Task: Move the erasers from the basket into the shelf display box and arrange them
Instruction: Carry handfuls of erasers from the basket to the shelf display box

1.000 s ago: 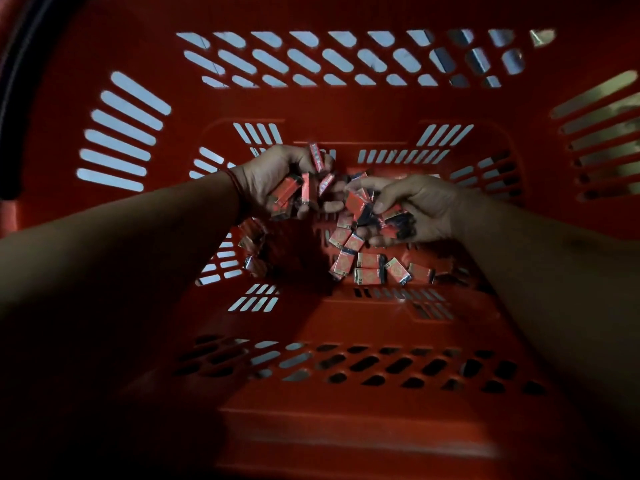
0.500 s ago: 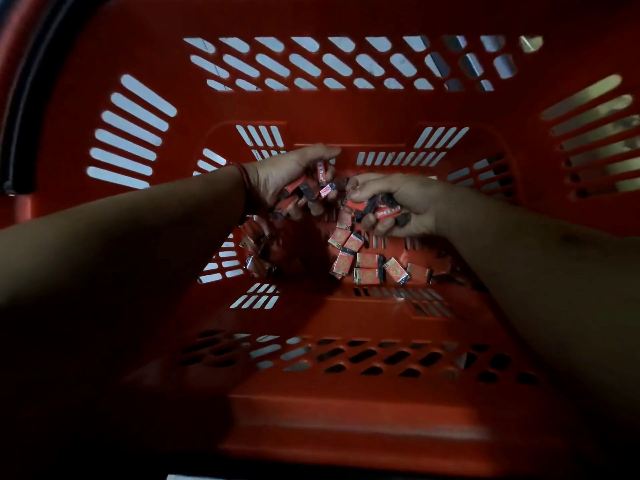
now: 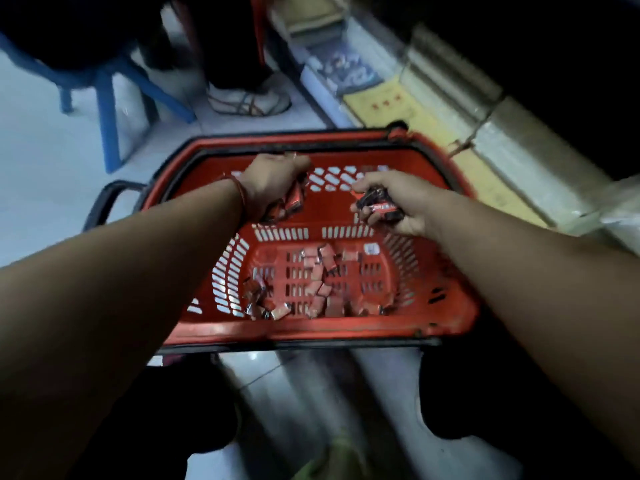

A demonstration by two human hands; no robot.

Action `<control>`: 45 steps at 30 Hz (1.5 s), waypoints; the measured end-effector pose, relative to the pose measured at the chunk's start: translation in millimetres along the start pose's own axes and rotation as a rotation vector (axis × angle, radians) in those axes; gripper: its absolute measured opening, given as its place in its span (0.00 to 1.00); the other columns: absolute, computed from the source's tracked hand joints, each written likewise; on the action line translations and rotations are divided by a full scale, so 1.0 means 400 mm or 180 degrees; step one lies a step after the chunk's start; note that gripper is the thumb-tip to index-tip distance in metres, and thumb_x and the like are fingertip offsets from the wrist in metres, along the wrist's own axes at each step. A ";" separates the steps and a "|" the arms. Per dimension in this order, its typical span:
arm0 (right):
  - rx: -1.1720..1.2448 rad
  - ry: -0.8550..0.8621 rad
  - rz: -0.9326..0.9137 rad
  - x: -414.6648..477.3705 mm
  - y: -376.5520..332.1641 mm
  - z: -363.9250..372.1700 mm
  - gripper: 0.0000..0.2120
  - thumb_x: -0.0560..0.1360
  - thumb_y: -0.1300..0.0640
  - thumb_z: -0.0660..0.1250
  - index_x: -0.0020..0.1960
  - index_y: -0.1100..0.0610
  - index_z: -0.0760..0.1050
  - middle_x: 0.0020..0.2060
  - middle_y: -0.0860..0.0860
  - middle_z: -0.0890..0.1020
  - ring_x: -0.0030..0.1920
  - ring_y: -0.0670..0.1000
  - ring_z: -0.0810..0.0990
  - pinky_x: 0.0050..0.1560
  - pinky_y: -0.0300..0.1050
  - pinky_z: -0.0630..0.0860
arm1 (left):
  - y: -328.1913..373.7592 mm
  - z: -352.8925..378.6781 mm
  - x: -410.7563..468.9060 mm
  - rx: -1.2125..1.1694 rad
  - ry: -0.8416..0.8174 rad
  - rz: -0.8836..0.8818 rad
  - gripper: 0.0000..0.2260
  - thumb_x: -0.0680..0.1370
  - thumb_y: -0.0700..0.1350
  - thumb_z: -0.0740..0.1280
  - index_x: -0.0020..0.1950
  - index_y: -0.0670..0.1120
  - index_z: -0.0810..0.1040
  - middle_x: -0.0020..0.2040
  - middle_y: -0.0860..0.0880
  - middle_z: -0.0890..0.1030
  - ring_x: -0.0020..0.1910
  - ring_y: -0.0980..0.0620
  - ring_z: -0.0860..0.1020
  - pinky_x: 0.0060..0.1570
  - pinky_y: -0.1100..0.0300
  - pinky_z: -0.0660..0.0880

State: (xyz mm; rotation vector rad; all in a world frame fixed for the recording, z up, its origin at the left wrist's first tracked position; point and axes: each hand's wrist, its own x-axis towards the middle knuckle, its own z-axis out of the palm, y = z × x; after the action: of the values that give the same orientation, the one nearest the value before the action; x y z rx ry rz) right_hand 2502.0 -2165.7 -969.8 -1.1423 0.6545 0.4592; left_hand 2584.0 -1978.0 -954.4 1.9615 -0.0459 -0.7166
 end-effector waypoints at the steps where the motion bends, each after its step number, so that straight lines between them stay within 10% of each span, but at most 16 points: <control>1: 0.0033 0.0063 -0.0125 -0.056 -0.021 -0.003 0.06 0.76 0.62 0.64 0.42 0.62 0.70 0.35 0.59 0.74 0.25 0.49 0.72 0.18 0.35 0.66 | 0.043 0.007 -0.038 0.0029 0.0022 0.0132 0.16 0.79 0.49 0.64 0.32 0.45 0.74 0.19 0.44 0.71 0.12 0.49 0.64 0.18 0.68 0.64; 23: -0.0085 0.2919 -0.2817 -1.078 -0.110 -0.422 0.09 0.73 0.61 0.71 0.52 0.55 0.77 0.32 0.56 0.80 0.26 0.55 0.78 0.26 0.42 0.71 | 0.748 0.746 -0.600 -0.0160 -0.0420 0.2430 0.18 0.73 0.58 0.73 0.34 0.46 0.74 0.26 0.47 0.76 0.23 0.47 0.77 0.23 0.58 0.73; 31: -0.0856 0.4025 -0.2503 -1.079 -0.123 -0.613 0.07 0.74 0.56 0.69 0.50 0.50 0.74 0.42 0.56 0.84 0.36 0.58 0.84 0.31 0.52 0.81 | 0.827 0.994 -0.629 -0.0742 -0.0311 0.2040 0.13 0.70 0.55 0.68 0.32 0.46 0.76 0.33 0.45 0.82 0.35 0.42 0.83 0.41 0.46 0.82; 36: -0.1616 0.4349 -0.1988 -1.071 -0.121 -0.687 0.12 0.76 0.56 0.68 0.56 0.61 0.77 0.49 0.61 0.83 0.48 0.63 0.83 0.45 0.54 0.81 | 0.833 1.067 -0.596 -0.0339 -0.0257 0.2082 0.10 0.76 0.44 0.66 0.53 0.41 0.81 0.50 0.40 0.84 0.49 0.39 0.82 0.51 0.51 0.81; 45: -0.3058 0.4099 -0.1448 -1.040 -0.107 -0.685 0.18 0.76 0.58 0.66 0.64 0.58 0.70 0.57 0.63 0.76 0.57 0.68 0.77 0.52 0.53 0.75 | 0.796 1.101 -0.574 0.0555 -0.0515 0.2329 0.09 0.78 0.46 0.66 0.52 0.41 0.80 0.45 0.44 0.78 0.45 0.44 0.77 0.42 0.61 0.67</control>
State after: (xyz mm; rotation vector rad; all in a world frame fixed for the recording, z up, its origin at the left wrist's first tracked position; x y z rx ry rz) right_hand 2160.6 -2440.1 -728.5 -2.4609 1.2686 -0.5284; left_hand 2259.5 -2414.3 -725.5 1.8496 -0.8998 -0.3822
